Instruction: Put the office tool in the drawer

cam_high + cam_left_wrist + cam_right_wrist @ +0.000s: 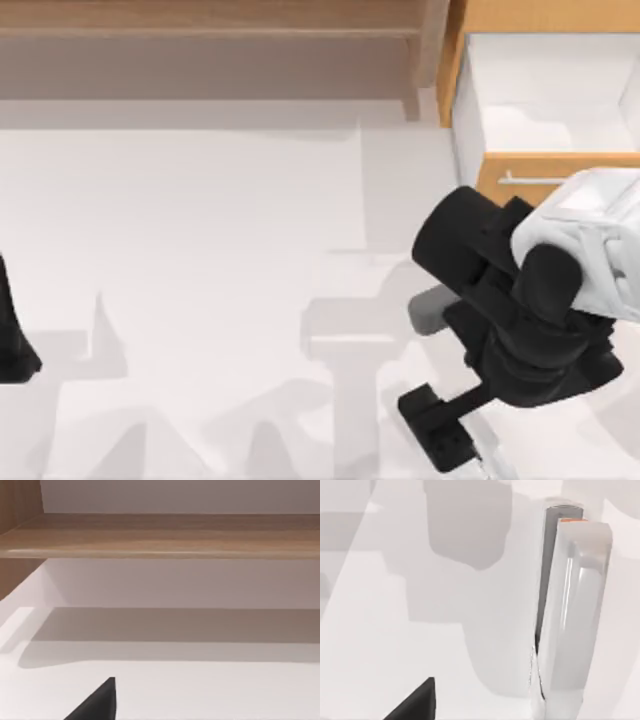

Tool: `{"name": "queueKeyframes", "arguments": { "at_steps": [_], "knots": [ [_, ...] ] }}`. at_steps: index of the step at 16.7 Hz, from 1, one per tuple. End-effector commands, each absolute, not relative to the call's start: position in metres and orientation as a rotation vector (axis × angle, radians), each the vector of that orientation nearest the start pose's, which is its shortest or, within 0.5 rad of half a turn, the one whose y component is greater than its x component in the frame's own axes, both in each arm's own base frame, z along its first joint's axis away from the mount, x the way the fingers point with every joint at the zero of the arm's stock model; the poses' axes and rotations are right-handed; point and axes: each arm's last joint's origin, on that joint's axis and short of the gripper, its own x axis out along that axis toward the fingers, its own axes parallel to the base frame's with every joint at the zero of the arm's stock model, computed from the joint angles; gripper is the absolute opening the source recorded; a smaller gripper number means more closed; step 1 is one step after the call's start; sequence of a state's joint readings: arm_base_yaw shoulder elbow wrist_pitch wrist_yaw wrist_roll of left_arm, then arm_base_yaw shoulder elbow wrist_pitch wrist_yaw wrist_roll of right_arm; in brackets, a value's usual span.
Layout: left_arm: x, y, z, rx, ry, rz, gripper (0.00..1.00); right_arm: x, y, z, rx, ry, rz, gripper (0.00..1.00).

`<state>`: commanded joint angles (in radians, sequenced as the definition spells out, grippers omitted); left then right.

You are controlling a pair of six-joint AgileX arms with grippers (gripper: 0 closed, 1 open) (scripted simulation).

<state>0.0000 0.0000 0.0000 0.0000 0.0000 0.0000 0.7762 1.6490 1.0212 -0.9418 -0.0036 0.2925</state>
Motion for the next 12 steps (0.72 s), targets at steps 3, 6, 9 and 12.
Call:
{"name": "queueKeyframes", "arguments": {
  "at_steps": [3,6,9,12],
  "knots": [
    [0.106,-0.001,0.160,0.000,0.000,0.000,1.00,0.199,0.196,0.167,-0.374,1.537,0.381,1.00],
    [0.106,-0.001,0.160,0.000,0.000,0.000,1.00,0.199,0.197,0.150,-0.377,1.538,0.383,1.00],
    [0.106,-0.001,0.160,0.000,0.000,0.000,1.00,0.200,0.198,0.126,-0.374,1.532,0.385,1.00],
    [0.106,-0.001,0.160,0.000,0.000,0.000,1.00,0.199,0.198,0.119,-0.377,1.538,0.383,1.00]
  ]
}}
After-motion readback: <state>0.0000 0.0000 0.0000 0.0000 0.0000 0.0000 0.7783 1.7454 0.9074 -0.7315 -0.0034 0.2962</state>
